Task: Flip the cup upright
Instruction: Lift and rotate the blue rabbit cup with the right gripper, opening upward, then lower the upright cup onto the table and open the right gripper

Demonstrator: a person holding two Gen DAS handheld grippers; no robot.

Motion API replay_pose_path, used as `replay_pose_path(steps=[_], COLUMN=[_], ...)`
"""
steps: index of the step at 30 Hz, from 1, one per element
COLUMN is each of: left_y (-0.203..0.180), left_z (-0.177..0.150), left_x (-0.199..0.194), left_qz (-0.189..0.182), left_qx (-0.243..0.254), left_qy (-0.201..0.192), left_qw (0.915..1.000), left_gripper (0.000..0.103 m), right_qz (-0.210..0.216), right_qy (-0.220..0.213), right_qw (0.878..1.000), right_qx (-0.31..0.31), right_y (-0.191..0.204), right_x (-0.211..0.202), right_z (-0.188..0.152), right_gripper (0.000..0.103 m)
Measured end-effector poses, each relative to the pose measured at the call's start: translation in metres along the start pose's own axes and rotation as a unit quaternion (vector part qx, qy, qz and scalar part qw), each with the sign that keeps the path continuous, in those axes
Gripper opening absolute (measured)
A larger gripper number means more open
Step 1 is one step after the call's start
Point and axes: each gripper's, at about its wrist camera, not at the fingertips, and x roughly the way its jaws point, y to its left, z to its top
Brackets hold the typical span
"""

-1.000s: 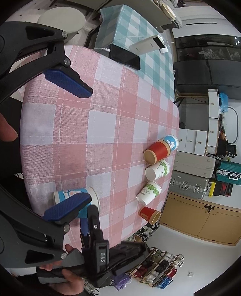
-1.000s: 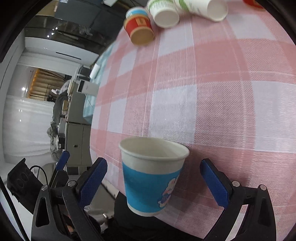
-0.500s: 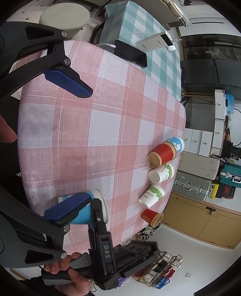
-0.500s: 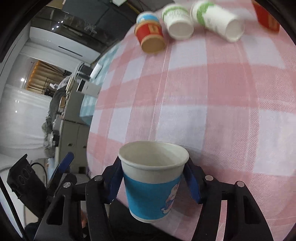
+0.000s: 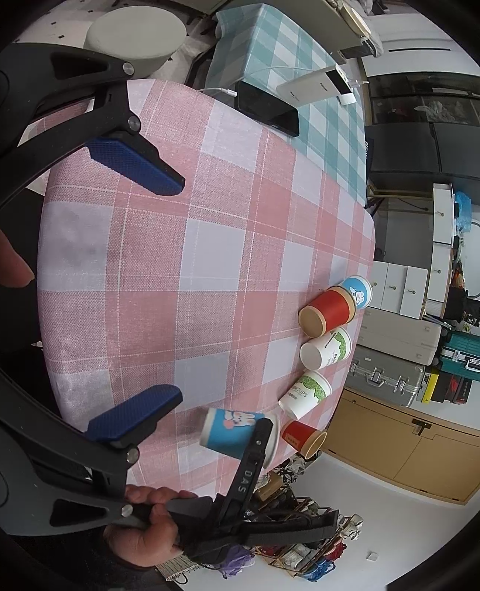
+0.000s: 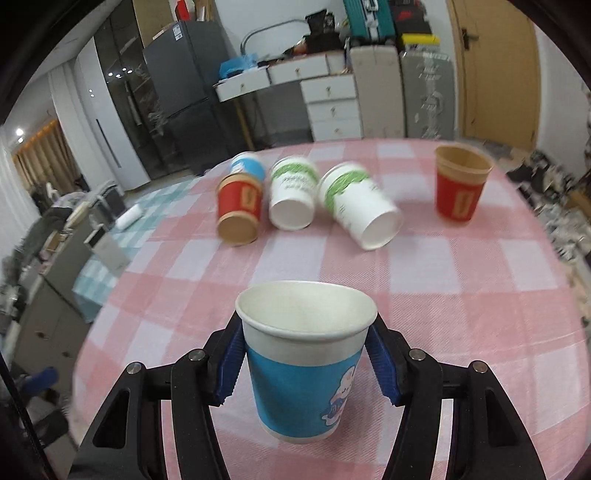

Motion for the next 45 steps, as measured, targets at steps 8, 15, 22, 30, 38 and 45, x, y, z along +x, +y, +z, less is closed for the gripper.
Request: replay_pose_path(steps=[8,15,22,30,38,45], left_y=[-0.002,-0.003,-0.004,-0.013,-0.039,-0.078], left_z=[-0.001,-0.001,-0.002,0.003,0.020,0.035], left_x=[0.004,0.005,0.003,-0.003,-0.007,-0.011], left_qz=[-0.003,-0.003,-0.002,0.003,-0.005,-0.029], left_qx=[-0.002,-0.004,-0.002,0.007,0.034,0.065], left_qy=[0.005,0.006,0.007,-0.001,-0.021,-0.030], left_qw=[1.0000,1.0000,1.0000,1.0000,0.9992,0.9970], left_gripper=[0.102,0.102,0.102,0.102,0.102,0.102], right_qz=[-0.042,-0.044,-0.045,-0.039,0.003,0.029], right_qy=[-0.046,-0.054,-0.049,-0.030,-0.021,-0.081], right_qw=[0.997,0.996,0.995,0.995,0.999,0.996], right_qx=[-0.049,-0.057,-0.073,-0.089,-0.050,-0.039], right_y=[0.012,0.014,0.017,0.018,0.003,-0.007], right_x=[-0.003,-0.018,-0.028,-0.030,-0.071,-0.134], right_z=[-0.024,-0.044,-0.062,-0.071,-0.083,-0.071], right_gripper=[0.061,0.061,0.066,0.089,0.092,0.103])
